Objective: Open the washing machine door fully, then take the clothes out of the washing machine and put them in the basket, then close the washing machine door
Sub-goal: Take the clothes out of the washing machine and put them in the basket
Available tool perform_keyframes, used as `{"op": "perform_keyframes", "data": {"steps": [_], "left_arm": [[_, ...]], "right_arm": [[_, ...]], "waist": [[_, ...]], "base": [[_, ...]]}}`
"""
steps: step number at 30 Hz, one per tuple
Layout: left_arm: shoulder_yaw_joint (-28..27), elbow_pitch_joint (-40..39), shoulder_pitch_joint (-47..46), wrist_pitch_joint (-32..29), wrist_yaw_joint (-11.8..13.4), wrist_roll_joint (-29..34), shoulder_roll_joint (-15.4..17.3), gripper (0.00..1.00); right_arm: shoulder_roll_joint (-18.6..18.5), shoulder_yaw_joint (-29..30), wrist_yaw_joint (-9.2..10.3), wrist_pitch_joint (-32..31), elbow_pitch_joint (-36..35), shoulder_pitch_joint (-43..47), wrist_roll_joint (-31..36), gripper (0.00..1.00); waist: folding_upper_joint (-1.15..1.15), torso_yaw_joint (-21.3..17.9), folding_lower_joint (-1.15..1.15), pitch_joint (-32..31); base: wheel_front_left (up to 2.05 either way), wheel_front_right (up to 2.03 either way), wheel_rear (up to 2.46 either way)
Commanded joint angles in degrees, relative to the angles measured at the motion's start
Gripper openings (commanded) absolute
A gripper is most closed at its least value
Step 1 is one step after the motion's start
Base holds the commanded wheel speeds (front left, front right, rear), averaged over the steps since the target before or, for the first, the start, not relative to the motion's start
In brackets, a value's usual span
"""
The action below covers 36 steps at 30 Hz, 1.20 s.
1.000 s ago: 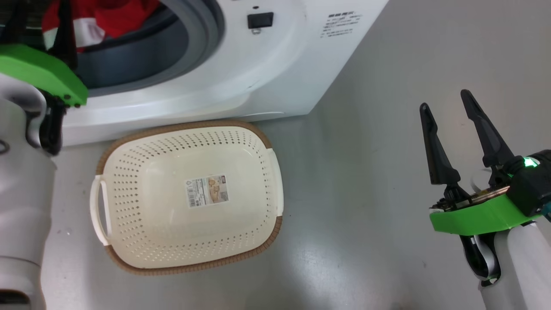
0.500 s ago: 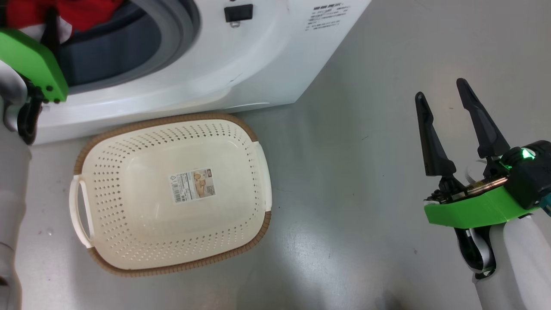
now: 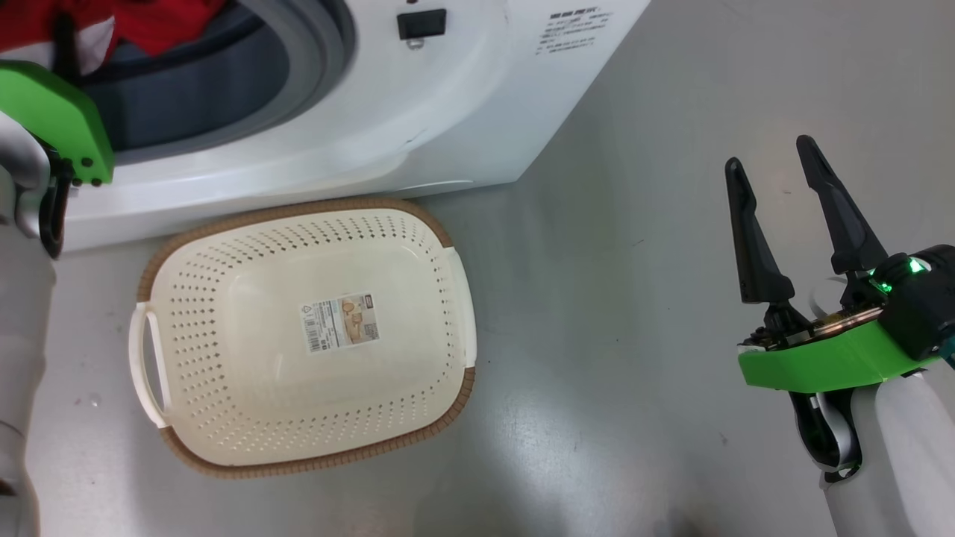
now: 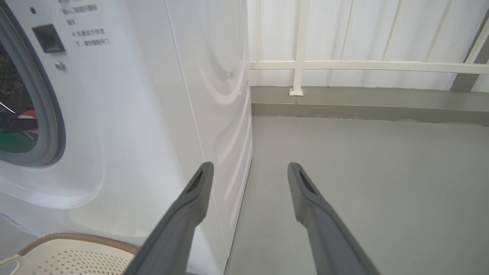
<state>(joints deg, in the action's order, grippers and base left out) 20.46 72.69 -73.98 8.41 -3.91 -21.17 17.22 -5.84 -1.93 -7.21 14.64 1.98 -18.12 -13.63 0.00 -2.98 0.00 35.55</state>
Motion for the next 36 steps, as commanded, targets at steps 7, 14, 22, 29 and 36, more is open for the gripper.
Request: {"op": "perform_keyframes", "data": {"steps": [7, 14, 22, 29, 36], "left_arm": [[-0.79, -1.10, 0.96, 4.46, -0.71, -0.83, 3.09, 0.00], [-1.02, -3.74, 2.94, 6.38, -0.25, -1.07, 2.86, 0.00], [-4.02, -15.16, 8.82, 6.57, 2.38, -0.73, 4.40, 0.00], [-6.92, -25.69, 16.22, 6.58, 4.18, 1.01, 5.15, 0.00], [-11.73, -37.40, 25.76, 6.58, 6.05, 3.06, 4.98, 0.00]], "right_arm": [[0.33, -0.65, -0.28, 0.36, -0.89, 0.75, -0.63, 1.00], [0.22, -0.52, -0.28, 0.36, -0.20, 1.14, -0.97, 1.00], [0.51, -0.70, -0.28, 0.36, 0.27, 1.72, -1.30, 1.00], [0.47, -0.57, -0.28, 0.36, 0.79, 2.61, -1.45, 1.00], [0.31, -1.03, -0.28, 0.36, 1.45, 3.72, -1.54, 1.00]], "waist": [[0.00, 0.72, 0.00, -1.34], [0.00, 1.18, 0.00, -3.04], [0.00, 1.51, 0.00, -5.66], [0.00, 2.03, 0.00, -8.12], [0.00, 2.65, 0.00, -11.88]], "base": [[0.00, 0.00, 0.00], [0.00, 0.00, 0.00], [0.00, 0.00, 0.00], [0.00, 0.00, 0.00], [0.00, 0.00, 0.00]]}}
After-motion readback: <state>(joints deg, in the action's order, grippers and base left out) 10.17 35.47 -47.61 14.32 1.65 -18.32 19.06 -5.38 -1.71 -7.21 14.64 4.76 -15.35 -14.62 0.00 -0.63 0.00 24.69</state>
